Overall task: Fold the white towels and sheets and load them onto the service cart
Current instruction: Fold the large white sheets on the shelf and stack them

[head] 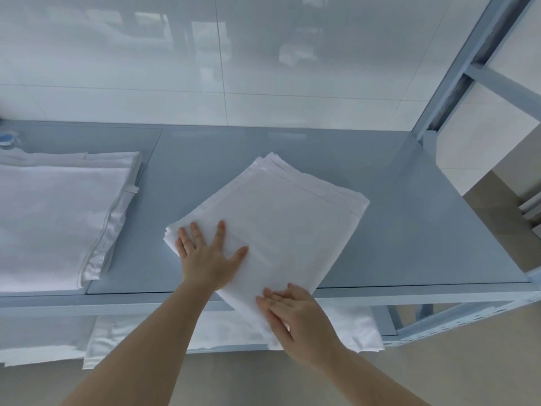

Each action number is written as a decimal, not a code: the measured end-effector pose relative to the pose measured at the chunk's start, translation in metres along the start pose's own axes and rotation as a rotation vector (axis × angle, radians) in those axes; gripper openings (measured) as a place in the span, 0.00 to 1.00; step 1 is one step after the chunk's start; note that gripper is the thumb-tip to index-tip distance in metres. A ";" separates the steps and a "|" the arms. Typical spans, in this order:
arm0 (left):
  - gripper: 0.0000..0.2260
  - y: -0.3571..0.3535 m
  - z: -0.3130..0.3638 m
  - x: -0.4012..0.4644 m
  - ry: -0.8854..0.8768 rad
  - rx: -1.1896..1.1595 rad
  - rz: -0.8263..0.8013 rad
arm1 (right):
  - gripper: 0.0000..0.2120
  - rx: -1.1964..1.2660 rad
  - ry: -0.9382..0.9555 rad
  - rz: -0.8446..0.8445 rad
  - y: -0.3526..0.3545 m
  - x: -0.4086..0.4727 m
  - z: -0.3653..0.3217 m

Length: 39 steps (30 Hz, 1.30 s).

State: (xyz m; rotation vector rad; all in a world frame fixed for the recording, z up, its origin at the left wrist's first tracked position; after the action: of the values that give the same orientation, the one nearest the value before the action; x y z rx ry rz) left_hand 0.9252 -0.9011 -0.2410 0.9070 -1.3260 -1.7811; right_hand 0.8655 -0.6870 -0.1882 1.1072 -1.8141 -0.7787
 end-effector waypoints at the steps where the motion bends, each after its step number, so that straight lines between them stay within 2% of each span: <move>1: 0.39 0.001 -0.003 0.005 -0.005 0.006 0.001 | 0.16 -0.001 0.042 -0.033 0.000 0.011 0.004; 7: 0.43 0.002 -0.012 0.025 -0.070 0.043 0.044 | 0.26 -0.348 0.005 -0.421 -0.027 0.079 0.070; 11: 0.46 0.002 -0.014 0.037 -0.105 0.044 0.047 | 0.29 -0.540 -0.220 -0.501 -0.004 0.108 0.152; 13: 0.45 0.003 -0.014 0.044 -0.121 0.055 0.024 | 0.30 -0.586 -0.285 -0.490 0.002 0.112 0.173; 17: 0.41 0.010 -0.012 0.062 -0.164 0.130 -0.065 | 0.33 -0.578 -0.343 -0.401 -0.008 0.106 0.171; 21: 0.30 0.022 0.001 0.070 -0.117 0.261 -0.095 | 0.33 -0.550 -0.455 -0.317 -0.011 0.099 0.160; 24: 0.24 0.018 0.048 0.043 -0.174 0.138 -0.041 | 0.32 -0.526 -0.554 -0.238 -0.020 0.090 0.136; 28: 0.23 -0.006 0.089 -0.003 -0.245 -0.064 -0.032 | 0.30 -0.473 -0.679 -0.172 -0.033 0.079 0.097; 32: 0.27 -0.013 0.076 -0.012 -0.264 0.043 0.049 | 0.28 -0.402 -0.499 -0.265 -0.037 0.064 0.073; 33: 0.28 -0.012 0.075 -0.012 -0.280 0.051 0.058 | 0.27 -0.408 -0.420 -0.248 -0.027 0.058 0.070; 35: 0.30 -0.006 0.075 -0.008 -0.324 0.065 0.079 | 0.24 -0.438 -0.302 -0.111 0.005 0.044 0.072; 37: 0.30 0.000 0.077 -0.004 -0.377 0.083 0.093 | 0.21 -0.294 -0.312 -0.015 0.037 0.024 0.094; 39: 0.25 0.010 0.077 0.000 -0.389 0.095 0.103 | 0.20 0.050 -0.505 0.009 0.056 0.006 0.129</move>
State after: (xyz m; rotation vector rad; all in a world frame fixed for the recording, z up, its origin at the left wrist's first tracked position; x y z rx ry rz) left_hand 0.8606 -0.8676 -0.2143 0.5438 -1.6801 -1.8884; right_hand 0.7277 -0.6597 -0.1969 0.9903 -2.2618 -1.0845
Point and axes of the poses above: each hand's wrist, its own x-axis towards the middle knuckle, its own y-axis out of the back of the hand, z = x × y, the point moved 8 cm from there along x, towards the middle knuckle, and after that the axes turned 3 degrees about z, right-handed, at the moved point
